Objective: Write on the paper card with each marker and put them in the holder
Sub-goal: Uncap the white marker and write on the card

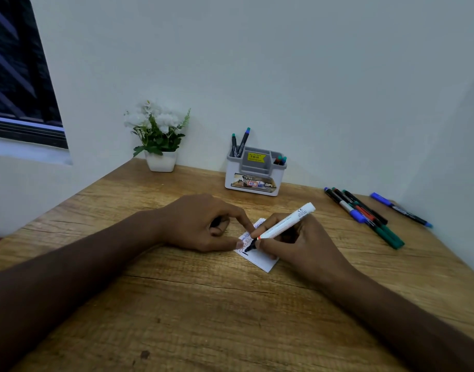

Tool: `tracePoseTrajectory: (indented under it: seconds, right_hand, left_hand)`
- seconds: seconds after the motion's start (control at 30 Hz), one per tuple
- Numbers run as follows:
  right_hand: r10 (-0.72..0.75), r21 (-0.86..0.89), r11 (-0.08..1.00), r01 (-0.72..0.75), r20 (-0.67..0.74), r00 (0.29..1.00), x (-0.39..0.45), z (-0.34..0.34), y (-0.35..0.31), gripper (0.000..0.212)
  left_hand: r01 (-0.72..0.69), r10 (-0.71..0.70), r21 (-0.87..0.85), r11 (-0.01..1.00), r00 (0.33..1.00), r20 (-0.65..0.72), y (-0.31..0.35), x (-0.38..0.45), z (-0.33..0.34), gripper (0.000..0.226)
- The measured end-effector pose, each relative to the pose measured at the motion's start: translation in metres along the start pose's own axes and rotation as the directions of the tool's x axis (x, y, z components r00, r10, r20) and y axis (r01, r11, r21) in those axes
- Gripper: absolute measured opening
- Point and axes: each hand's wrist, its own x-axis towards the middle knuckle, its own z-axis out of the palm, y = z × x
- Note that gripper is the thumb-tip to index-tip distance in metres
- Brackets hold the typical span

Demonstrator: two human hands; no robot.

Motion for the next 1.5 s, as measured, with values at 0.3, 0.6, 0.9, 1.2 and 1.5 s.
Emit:
tracePoseTrajectory:
  seconds: [0.3,0.6,0.9,1.2,1.5]
  right_hand:
    - [0.044,0.02,0.999,-0.043,-0.008,0.999,0.0011,-0.0006,0.001,0.016]
    - [0.071,0.026,0.997,-0.071,-0.025,0.997,0.0026,-0.0013,0.0024,0.01]
    - [0.083,0.055,0.995,-0.079,-0.064,0.995,0.0028,-0.0017,0.0053,0.016]
    - [0.113,0.08,0.991,-0.108,-0.069,0.991,0.0041,-0.0013,0.005,0.012]
    - [0.149,0.061,0.988,-0.144,-0.101,0.984,0.0063,-0.002,0.0069,0.011]
  left_hand:
    - [-0.007,0.007,0.0,1.0,1.0,0.006,-0.0004,0.0005,-0.0002,0.035]
    - [-0.005,0.005,0.006,1.0,1.0,0.006,-0.0007,0.0005,0.0005,0.036]
    - [-0.009,0.009,0.005,1.0,1.0,0.004,-0.0017,0.0004,0.0006,0.034]
    - [-0.01,0.01,0.002,1.0,1.0,0.009,-0.001,0.0008,0.0002,0.034]
    - [-0.008,0.008,0.008,1.0,1.0,0.012,-0.0019,0.0004,-0.0005,0.035]
